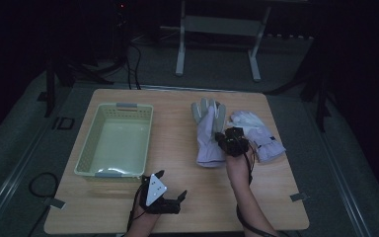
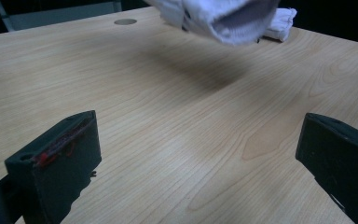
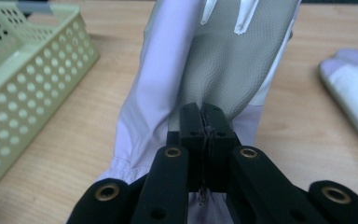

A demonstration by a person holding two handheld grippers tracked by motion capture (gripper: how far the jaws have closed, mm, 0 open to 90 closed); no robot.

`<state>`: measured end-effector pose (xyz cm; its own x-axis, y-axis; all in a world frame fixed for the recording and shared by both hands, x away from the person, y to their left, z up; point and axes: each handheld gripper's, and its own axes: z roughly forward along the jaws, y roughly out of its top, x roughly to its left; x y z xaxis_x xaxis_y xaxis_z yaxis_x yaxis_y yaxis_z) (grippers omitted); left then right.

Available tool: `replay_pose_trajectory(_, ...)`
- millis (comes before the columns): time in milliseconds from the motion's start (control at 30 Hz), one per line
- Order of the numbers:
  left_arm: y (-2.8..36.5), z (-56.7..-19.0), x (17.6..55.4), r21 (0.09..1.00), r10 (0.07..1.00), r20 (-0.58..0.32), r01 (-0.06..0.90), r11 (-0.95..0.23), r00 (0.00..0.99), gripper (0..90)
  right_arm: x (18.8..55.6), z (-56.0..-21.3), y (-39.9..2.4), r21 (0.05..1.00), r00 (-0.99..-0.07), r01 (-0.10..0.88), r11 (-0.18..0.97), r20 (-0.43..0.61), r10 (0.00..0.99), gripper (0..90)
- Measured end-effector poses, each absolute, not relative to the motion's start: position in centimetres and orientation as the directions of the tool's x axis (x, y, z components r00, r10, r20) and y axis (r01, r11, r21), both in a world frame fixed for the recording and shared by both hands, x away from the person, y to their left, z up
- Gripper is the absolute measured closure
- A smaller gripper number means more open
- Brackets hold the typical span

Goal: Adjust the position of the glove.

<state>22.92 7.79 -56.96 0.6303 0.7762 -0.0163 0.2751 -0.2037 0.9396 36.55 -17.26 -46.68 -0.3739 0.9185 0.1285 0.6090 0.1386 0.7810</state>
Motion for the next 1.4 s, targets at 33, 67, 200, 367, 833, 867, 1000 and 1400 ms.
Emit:
replay_pose_trajectory(33, 7.8, -57.0, 22.9, 0.94, 0.776, -0.016, 0.274, -0.203, 0.63, 0.0, 36.4, -47.1, -17.2, 0.776, -0.376, 0.616, 0.137, 0.137, 0.917, 88.1)
replay_pose_trajectory(67, 7.8, -57.0, 22.9, 0.94, 0.776, -0.016, 0.274, -0.203, 0.63, 0.0, 36.3, -47.6, -17.0, 0.771, -0.375, 0.622, 0.137, 0.139, 0.916, 88.2)
replay_pose_trajectory(200, 7.8, -57.0, 22.9, 0.94, 0.776, -0.016, 0.273, -0.203, 0.631, 0.0, 36.3, -49.6, -16.7, 0.744, -0.375, 0.654, 0.135, 0.164, 0.913, 88.2)
replay_pose_trajectory(367, 7.8, -57.0, 22.9, 0.94, 0.775, -0.018, 0.275, -0.203, 0.632, 0.0, 36.7, -51.6, -16.4, 0.709, -0.372, 0.689, 0.148, 0.171, 0.912, 88.0)
replay_pose_trajectory(833, 7.8, -57.0, 22.9, 0.939, 0.772, -0.016, 0.274, -0.205, 0.635, 0.0, 36.7, -54.3, -16.2, 0.687, -0.384, 0.699, 0.197, 0.129, 0.914, 76.9)
replay_pose_trajectory(867, 7.8, -57.0, 22.9, 0.939, 0.773, -0.016, 0.274, -0.206, 0.635, 0.0, 36.7, -54.3, -16.1, 0.686, -0.392, 0.698, 0.206, 0.125, 0.911, 72.1)
replay_pose_trajectory(1000, 7.8, -57.0, 22.9, 0.939, 0.771, -0.011, 0.271, -0.21, 0.637, 0.0, 36.6, -53.5, -16.1, 0.694, -0.403, 0.685, 0.223, 0.106, 0.909, 60.5)
replay_pose_trajectory(1400, 7.9, -57.0, 23.0, 0.939, 0.771, -0.023, 0.279, -0.202, 0.636, 0.0, 36.8, -50.4, -17.8, 0.756, -0.501, 0.6, 0.263, 0.099, 0.86, 48.2)
